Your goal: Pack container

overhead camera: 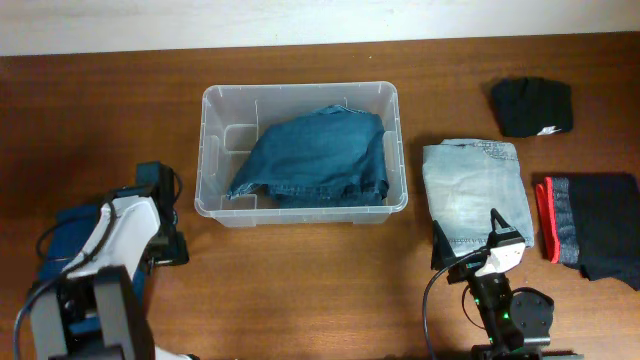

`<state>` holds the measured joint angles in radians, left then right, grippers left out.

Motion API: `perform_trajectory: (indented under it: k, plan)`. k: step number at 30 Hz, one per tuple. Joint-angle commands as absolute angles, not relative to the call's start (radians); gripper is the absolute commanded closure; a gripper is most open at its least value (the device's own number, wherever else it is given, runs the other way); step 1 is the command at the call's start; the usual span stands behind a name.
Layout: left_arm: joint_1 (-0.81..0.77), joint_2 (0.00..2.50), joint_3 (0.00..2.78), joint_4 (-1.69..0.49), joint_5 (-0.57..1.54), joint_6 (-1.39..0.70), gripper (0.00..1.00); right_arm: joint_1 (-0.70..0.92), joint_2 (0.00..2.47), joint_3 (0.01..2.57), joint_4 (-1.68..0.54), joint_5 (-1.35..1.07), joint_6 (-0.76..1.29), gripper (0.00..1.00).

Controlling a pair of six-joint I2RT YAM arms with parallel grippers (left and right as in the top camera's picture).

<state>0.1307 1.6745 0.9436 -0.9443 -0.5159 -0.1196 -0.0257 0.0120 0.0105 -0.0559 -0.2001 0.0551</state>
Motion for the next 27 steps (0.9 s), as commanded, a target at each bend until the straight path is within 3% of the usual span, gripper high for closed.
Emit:
perform_trajectory:
  k: [1,15,27]
  plan:
    - [0.134,1.703,0.936,-0.928,-0.581,-0.1,0.01,-0.033,0.004,0.006,-0.063,-0.191,0.056,0.02]
    - [0.216,1.703,0.936,-0.832,-0.644,-0.093,0.01,-0.033,0.004,0.006,-0.063,-0.191,0.056,0.02]
    - [0.273,1.709,0.936,-0.698,-0.617,0.16,0.01,-0.033,0.004,0.006,-0.063,-0.191,0.056,0.02]
